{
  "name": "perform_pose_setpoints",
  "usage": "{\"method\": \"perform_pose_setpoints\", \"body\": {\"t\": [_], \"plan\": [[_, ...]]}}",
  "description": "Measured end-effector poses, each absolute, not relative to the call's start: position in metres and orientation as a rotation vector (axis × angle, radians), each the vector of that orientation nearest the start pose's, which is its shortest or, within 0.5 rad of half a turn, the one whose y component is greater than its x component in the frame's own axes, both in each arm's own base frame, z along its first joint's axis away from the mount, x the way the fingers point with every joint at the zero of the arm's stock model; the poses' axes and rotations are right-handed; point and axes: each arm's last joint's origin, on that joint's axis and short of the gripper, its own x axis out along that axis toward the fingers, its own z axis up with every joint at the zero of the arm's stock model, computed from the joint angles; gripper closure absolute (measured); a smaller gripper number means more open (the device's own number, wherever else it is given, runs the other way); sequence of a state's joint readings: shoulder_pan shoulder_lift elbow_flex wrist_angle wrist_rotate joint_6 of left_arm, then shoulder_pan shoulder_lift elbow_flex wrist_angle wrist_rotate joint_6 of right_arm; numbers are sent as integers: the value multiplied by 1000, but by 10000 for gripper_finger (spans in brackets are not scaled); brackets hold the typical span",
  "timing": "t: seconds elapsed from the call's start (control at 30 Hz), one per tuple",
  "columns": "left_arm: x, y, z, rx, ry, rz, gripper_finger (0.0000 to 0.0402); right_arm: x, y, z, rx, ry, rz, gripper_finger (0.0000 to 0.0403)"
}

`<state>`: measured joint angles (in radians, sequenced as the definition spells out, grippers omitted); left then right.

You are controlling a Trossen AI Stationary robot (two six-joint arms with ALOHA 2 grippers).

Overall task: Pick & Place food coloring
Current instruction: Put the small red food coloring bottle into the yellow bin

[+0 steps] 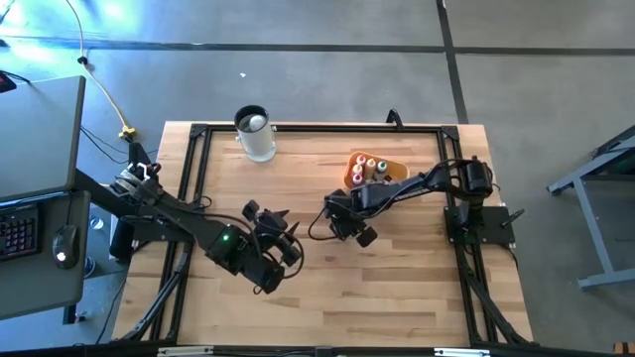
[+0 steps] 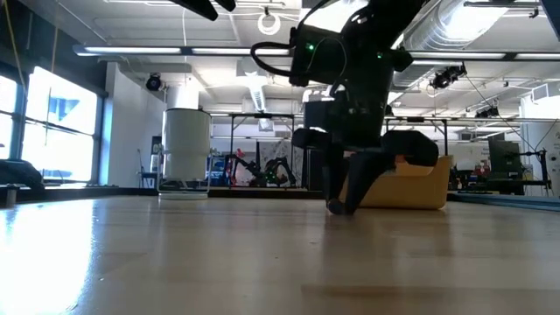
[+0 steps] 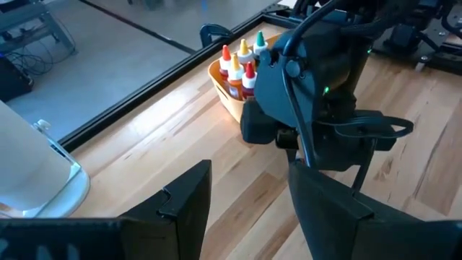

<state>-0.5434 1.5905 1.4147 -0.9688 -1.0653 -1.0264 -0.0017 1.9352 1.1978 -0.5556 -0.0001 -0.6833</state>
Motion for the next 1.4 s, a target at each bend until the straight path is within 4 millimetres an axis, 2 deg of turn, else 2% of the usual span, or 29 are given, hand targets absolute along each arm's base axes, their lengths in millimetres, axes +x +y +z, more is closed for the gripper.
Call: {"method": "perform_pose_setpoints", "body": {"t": [0.13, 0.33, 0.43, 0.57, 0.73, 0.9, 1.0, 1.2, 1.4], "plan": [[279, -139, 309, -122, 457, 773, 218, 363, -1, 134, -574, 1251, 428, 277], [279, -139, 309, -122, 457, 773, 218, 360, -1, 139, -530, 1273, 378, 330], [279, -139, 309, -122, 456, 773, 218, 356, -2, 146, -555, 1297, 271, 347], [279, -139, 309, -123, 456, 774, 218, 345, -5, 175, -623, 1319, 77, 345], [279, -139, 309, -123, 455, 773, 218, 316, -15, 218, -681, 1364, -145, 327], [279, -139, 309, -123, 456, 773, 218, 283, -42, 252, -438, 1368, -230, 334], [279, -139, 309, -123, 456, 773, 218, 270, -58, 264, -306, 1334, -236, 331], [279, -139, 309, -127, 453, 773, 218, 260, -85, 267, -223, 1340, -281, 309], [279, -139, 309, -128, 453, 772, 218, 261, -98, 256, -176, 1388, -286, 279]]}}
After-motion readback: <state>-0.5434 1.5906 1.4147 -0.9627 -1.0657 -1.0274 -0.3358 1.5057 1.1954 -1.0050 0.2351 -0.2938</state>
